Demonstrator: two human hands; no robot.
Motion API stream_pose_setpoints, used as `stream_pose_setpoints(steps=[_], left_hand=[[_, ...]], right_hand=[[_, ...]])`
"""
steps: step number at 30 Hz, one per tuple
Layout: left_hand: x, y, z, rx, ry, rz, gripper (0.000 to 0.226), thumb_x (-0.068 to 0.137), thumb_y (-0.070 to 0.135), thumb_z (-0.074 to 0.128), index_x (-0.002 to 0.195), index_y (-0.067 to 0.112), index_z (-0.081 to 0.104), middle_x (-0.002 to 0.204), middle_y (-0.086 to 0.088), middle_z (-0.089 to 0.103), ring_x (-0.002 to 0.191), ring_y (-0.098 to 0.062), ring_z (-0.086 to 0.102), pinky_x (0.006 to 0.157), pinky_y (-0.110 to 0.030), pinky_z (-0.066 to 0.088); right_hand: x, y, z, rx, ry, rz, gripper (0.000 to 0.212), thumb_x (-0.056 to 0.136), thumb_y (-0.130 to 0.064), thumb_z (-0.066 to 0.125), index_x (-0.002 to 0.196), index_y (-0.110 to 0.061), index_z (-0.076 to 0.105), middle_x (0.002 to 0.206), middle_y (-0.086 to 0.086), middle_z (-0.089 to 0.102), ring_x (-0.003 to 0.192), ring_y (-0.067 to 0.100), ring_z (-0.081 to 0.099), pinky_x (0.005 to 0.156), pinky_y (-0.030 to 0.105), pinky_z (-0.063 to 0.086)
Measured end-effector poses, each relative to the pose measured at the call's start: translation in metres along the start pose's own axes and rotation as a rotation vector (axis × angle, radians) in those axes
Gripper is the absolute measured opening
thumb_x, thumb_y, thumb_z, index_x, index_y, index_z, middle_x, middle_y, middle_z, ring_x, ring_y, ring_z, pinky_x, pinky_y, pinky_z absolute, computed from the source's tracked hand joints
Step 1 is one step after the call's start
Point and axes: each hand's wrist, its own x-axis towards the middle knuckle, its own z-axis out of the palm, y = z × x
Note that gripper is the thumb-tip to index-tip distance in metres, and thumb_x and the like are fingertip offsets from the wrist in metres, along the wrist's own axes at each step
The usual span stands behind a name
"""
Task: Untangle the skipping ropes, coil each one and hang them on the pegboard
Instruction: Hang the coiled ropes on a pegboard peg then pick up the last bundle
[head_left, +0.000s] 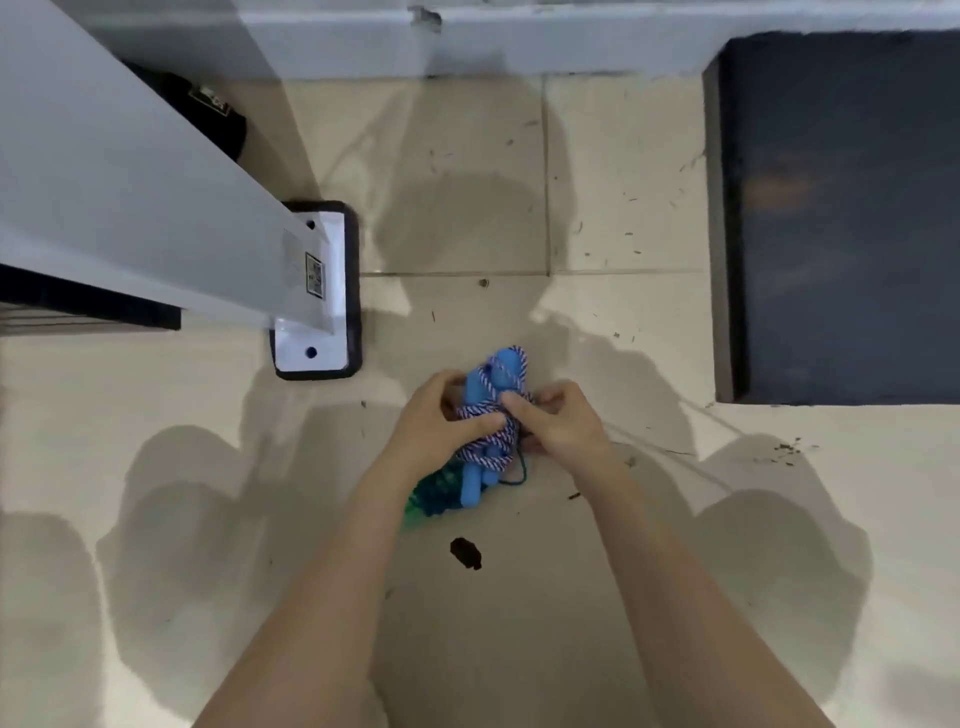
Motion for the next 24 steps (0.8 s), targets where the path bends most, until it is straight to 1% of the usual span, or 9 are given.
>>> stream_pose_setpoints(steps=[3,6,11,15,16,17,19,21,24], left_hand=[[0.0,0.004,0.004,-0.015,-0.002,0.064,0.063,0.072,0.03,0.088,0.124,0.031,0.053,0.113,0.011,0.062,0.101,-0.006,0.062,0.087,-0.027,0.055],[-0.01,0.016,0.005,-0.07,-0.123,0.044,0.081,0.068,0.028,0.091,0.134,0.033,0.045,0.116,0.016,0.061,0.101,-0.002,0.063,0.08,-0.017,0.054],[-0.032,0.029,-0.019,-0.28,-0.034,-0.037,0.052,0.068,0.021,0.09,0.112,0.017,0.062,0.098,-0.001,0.075,0.084,-0.016,0.074,0.069,-0.027,0.057],[-0.057,0.012,-0.058,-0.331,0.166,-0.058,0.032,0.072,0.015,0.086,0.097,0.024,0.068,0.087,0.004,0.077,0.079,-0.015,0.074,0.067,-0.027,0.057],[-0.062,0.004,-0.062,-0.303,0.173,-0.072,0.035,0.073,0.015,0.086,0.098,0.027,0.066,0.087,0.003,0.076,0.079,-0.015,0.074,0.066,-0.026,0.056],[-0.067,-0.004,-0.062,-0.271,0.174,-0.107,0.039,0.072,0.016,0.087,0.099,0.029,0.062,0.089,0.002,0.075,0.08,-0.016,0.074,0.065,-0.026,0.056],[-0.072,-0.017,-0.056,-0.209,0.173,-0.186,0.045,0.073,0.018,0.086,0.104,0.031,0.056,0.097,-0.002,0.071,0.082,-0.018,0.072,0.066,-0.029,0.056],[-0.07,-0.025,-0.047,-0.202,0.162,-0.211,0.048,0.074,0.021,0.086,0.108,0.031,0.054,0.104,-0.001,0.069,0.089,-0.018,0.07,0.072,-0.033,0.057],[-0.067,-0.028,-0.039,-0.26,0.15,-0.193,0.046,0.074,0.023,0.086,0.108,0.03,0.055,0.108,-0.001,0.069,0.096,-0.02,0.069,0.079,-0.041,0.059]], right_hand=[[-0.004,0.0,0.008,0.071,-0.124,-0.137,0.028,0.084,-0.041,0.074,0.106,-0.036,0.058,0.11,-0.005,0.071,0.102,0.014,0.068,0.09,0.035,0.055],[-0.016,-0.006,0.007,0.214,-0.169,-0.102,0.024,0.091,-0.028,0.068,0.114,-0.024,0.063,0.109,0.005,0.073,0.101,0.022,0.07,0.087,0.037,0.057],[-0.044,-0.022,0.009,0.32,-0.179,-0.051,0.057,0.081,-0.058,0.062,0.115,-0.013,0.062,0.097,0.012,0.069,0.086,0.023,0.069,0.083,0.036,0.057],[-0.051,-0.024,-0.005,0.009,-0.18,0.116,0.068,0.087,-0.064,0.056,0.106,0.001,0.059,0.077,0.011,0.064,0.066,0.025,0.067,0.064,0.033,0.06],[-0.051,-0.02,-0.006,-0.06,-0.232,0.203,0.08,0.087,-0.065,0.056,0.114,0.009,0.041,0.069,0.011,0.058,0.058,0.025,0.062,0.055,0.029,0.056],[-0.053,-0.018,-0.003,-0.101,-0.274,0.276,0.059,0.086,-0.065,0.058,0.08,-0.008,0.043,0.063,0.012,0.055,0.052,0.025,0.059,0.051,0.026,0.051],[-0.054,-0.009,0.008,-0.205,-0.298,0.334,0.049,0.083,-0.062,0.063,0.09,-0.014,0.062,0.077,0.02,0.069,0.06,0.03,0.07,0.061,0.034,0.059],[-0.05,0.002,0.022,-0.228,-0.293,0.279,0.043,0.083,-0.055,0.066,0.091,-0.014,0.062,0.098,0.022,0.07,0.078,0.034,0.073,0.077,0.047,0.061],[-0.046,0.01,0.039,-0.061,-0.309,0.251,0.053,0.085,-0.045,0.071,0.115,-0.004,0.054,0.111,0.018,0.065,0.084,0.03,0.073,0.074,0.042,0.062]])
